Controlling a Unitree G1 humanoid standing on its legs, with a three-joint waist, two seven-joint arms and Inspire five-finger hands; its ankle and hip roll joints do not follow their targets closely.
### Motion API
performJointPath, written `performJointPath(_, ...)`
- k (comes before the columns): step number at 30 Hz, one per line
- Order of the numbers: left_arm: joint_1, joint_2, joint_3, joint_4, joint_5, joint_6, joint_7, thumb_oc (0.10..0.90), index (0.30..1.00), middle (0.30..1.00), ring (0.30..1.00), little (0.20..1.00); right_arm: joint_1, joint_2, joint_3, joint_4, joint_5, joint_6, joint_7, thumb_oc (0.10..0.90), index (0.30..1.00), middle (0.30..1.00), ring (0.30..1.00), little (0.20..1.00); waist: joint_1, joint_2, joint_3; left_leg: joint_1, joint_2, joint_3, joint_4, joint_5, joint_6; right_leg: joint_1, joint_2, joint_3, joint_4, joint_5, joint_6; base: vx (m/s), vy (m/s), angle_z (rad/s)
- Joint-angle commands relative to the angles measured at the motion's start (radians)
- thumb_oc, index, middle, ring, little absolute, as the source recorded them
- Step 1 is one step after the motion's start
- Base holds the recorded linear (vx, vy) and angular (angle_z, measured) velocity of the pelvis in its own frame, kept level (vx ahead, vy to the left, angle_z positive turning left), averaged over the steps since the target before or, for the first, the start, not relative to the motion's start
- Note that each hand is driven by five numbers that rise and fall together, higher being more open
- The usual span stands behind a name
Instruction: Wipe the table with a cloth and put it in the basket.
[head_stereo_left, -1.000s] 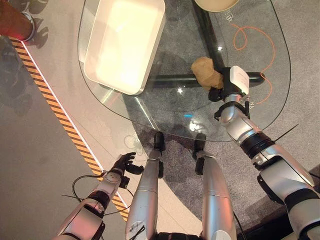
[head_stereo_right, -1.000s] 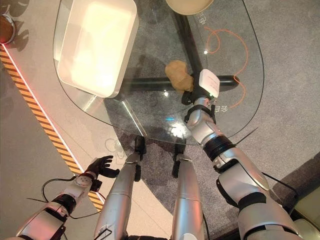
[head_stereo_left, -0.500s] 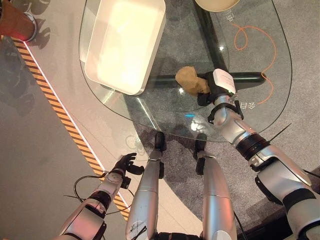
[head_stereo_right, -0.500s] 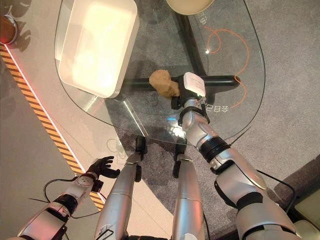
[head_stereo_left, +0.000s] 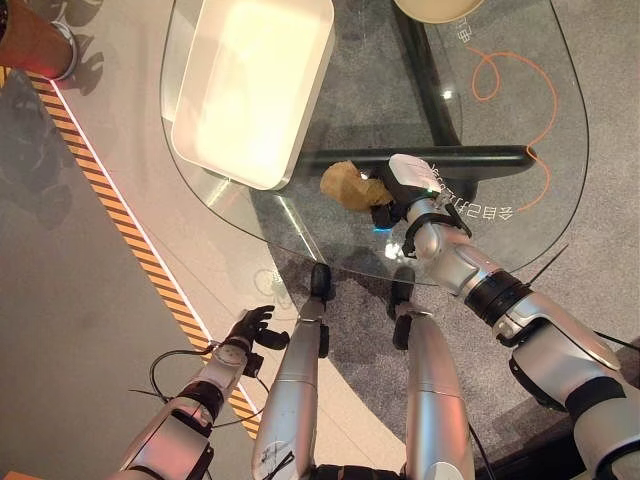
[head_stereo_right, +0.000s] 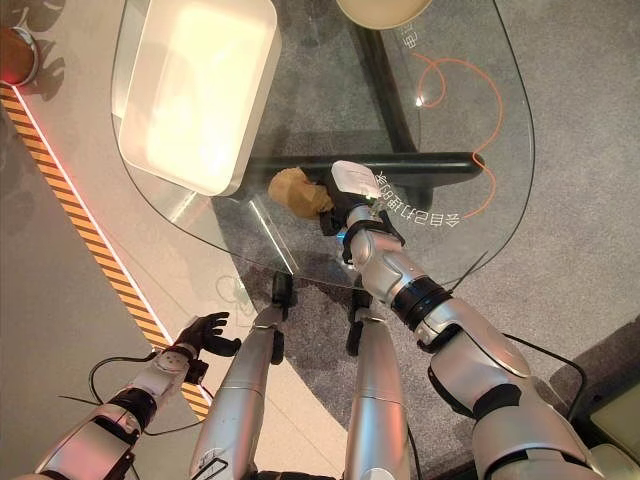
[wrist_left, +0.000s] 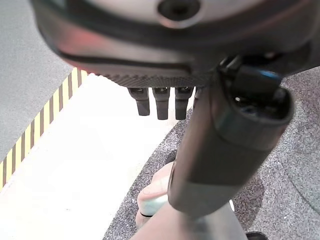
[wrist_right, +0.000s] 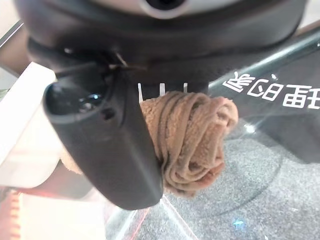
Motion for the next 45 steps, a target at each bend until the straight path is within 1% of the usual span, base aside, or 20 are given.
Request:
performJointPath(1,0.027,-0.03,-0.017,0.002,0.019,0.004,-0.008,0.8,0.9,0.9,0.9,0.9,0.005,0.098,0.063,-0.074,-0.009,-0.101,0.059,0.1,0.3,0.3,0.3,0.2,0.002,0.029,-0.017,-0.029,-0.072,0.097,0.077,-0.04,0.074,0.047,0.022,-0.058,-0.099,0.033,0.016,0.0,0.0,0.0)
performJointPath(7,0.024,-0.026,-0.016,0.004,0.022,0.004,-0.011,0.8,0.9,0.9,0.9,0.9,0.008,0.097,0.068,-0.074,-0.013,-0.106,0.087,0.1,0.3,0.3,0.3,0.2,0.002,0.027,-0.017,-0.03,-0.072,0.095,0.077,-0.039,0.074,0.045,0.023,-0.058,-0.097,0.035,0.017,0.0,0.0,0.0)
performJointPath(14,0.02,-0.024,-0.02,0.008,0.018,0.008,-0.016,0.8,0.9,0.9,0.9,0.9,0.007,0.086,0.06,-0.063,-0.007,-0.092,0.056,0.1,0.3,0.3,0.3,0.2,0.0,0.03,-0.017,-0.031,-0.07,0.096,0.08,-0.037,0.072,0.043,0.022,-0.055,-0.093,0.035,0.016,0.0,0.0,0.0)
performJointPath(17,0.011,-0.02,-0.021,0.02,0.01,0.005,-0.024,0.8,0.9,0.9,0.9,0.9,0.0,0.068,0.048,-0.035,0.003,-0.082,-0.011,0.1,0.3,0.3,0.3,0.2,-0.001,0.031,-0.017,-0.033,-0.067,0.097,0.085,-0.037,0.073,0.039,0.021,-0.054,-0.085,0.035,0.016,0.0,0.0,0.0)
performJointPath(18,0.009,-0.017,-0.022,0.026,0.006,0.003,-0.025,0.8,0.9,0.9,0.9,0.9,-0.011,0.052,0.032,-0.012,0.027,-0.07,-0.077,0.1,0.3,0.3,0.3,0.2,-0.001,0.032,-0.017,-0.036,-0.064,0.097,0.085,-0.037,0.073,0.036,0.021,-0.054,-0.081,0.035,0.017,0.0,0.0,0.0)
performJointPath(20,0.008,-0.014,-0.022,0.034,0.004,0.0,-0.028,0.8,0.9,0.9,0.9,0.9,-0.02,0.041,0.015,0.01,0.055,-0.064,-0.127,0.1,0.3,0.3,0.3,0.2,0.0,0.032,-0.017,-0.034,-0.062,0.097,0.085,-0.036,0.074,0.038,0.02,-0.055,-0.08,0.035,0.018,0.0,0.0,0.0)
performJointPath(21,0.006,-0.011,-0.022,0.039,0.003,-0.001,-0.03,0.8,0.9,0.9,0.9,0.9,-0.028,0.029,-0.003,0.029,0.086,-0.062,-0.179,0.1,0.3,0.3,0.3,0.2,0.001,0.033,-0.017,-0.036,-0.06,0.097,0.086,-0.036,0.075,0.035,0.02,-0.056,-0.077,0.036,0.018,0.0,0.0,0.0)
performJointPath(22,0.006,-0.011,-0.022,0.039,0.003,-0.001,-0.03,0.8,0.9,0.9,0.9,0.9,-0.029,0.028,-0.004,0.03,0.09,-0.061,-0.183,0.1,0.3,0.3,0.3,0.2,0.001,0.033,-0.017,-0.037,-0.06,0.097,0.086,-0.036,0.075,0.035,0.02,-0.056,-0.077,0.036,0.018,0.07,-0.015,0.01)
performJointPath(23,0.019,-0.012,-0.027,0.042,0.002,-0.002,-0.031,0.8,0.9,0.9,0.9,0.9,-0.02,0.025,-0.017,0.044,0.12,-0.057,-0.227,0.1,0.3,0.3,0.3,0.2,0.002,0.031,-0.017,-0.013,-0.06,0.094,0.098,-0.069,0.071,0.056,0.018,-0.051,-0.059,0.005,0.026,0.07,-0.016,0.02)
performJointPath(27,0.02,-0.011,-0.028,0.053,0.0,-0.008,-0.03,0.8,0.9,0.9,0.9,0.9,-0.052,-0.002,-0.079,0.105,0.196,-0.068,-0.329,0.1,0.3,0.3,0.3,0.2,0.004,0.031,-0.017,-0.017,-0.056,0.093,0.105,-0.074,0.075,0.051,0.018,-0.053,-0.049,0.006,0.027,0.02,-0.011,0.03)
performJointPath(30,0.023,-0.006,-0.027,0.056,-0.005,-0.01,-0.036,0.8,0.9,0.9,0.9,0.9,-0.083,-0.032,-0.137,0.145,0.25,-0.057,-0.414,0.1,0.3,0.3,0.3,0.2,0.005,0.032,-0.017,-0.02,-0.053,0.092,0.113,-0.08,0.078,0.045,0.02,-0.051,-0.035,0.005,0.028,0.0,0.0,0.0)
performJointPath(35,0.037,-0.003,-0.031,0.053,-0.012,-0.02,-0.036,0.8,0.9,0.9,0.9,0.9,-0.105,-0.066,-0.18,0.174,0.292,-0.038,-0.497,0.1,0.3,0.3,0.3,0.2,0.006,0.037,-0.017,-0.024,-0.052,0.092,0.119,-0.087,0.083,0.038,0.023,-0.049,-0.025,0.001,0.026,0.0,0.0,0.0)
performJointPath(39,0.046,-0.003,-0.03,0.054,-0.017,-0.027,-0.037,0.8,0.9,0.9,0.9,0.9,-0.112,-0.099,-0.224,0.209,0.335,-0.051,-0.565,0.1,0.3,0.3,0.3,0.2,0.004,0.04,-0.017,-0.03,-0.052,0.091,0.128,-0.095,0.087,0.029,0.026,-0.045,-0.014,-0.004,0.024,0.0,0.0,0.0)
performJointPath(45,0.058,0.007,-0.03,0.044,-0.025,-0.03,-0.042,0.8,0.9,0.9,0.9,0.9,-0.118,-0.145,-0.266,0.246,0.354,-0.071,-0.609,0.1,0.3,0.3,0.3,0.2,0.001,0.041,-0.017,-0.031,-0.054,0.089,0.133,-0.102,0.09,0.029,0.03,-0.041,-0.012,-0.008,0.023,0.0,0.0,0.0)
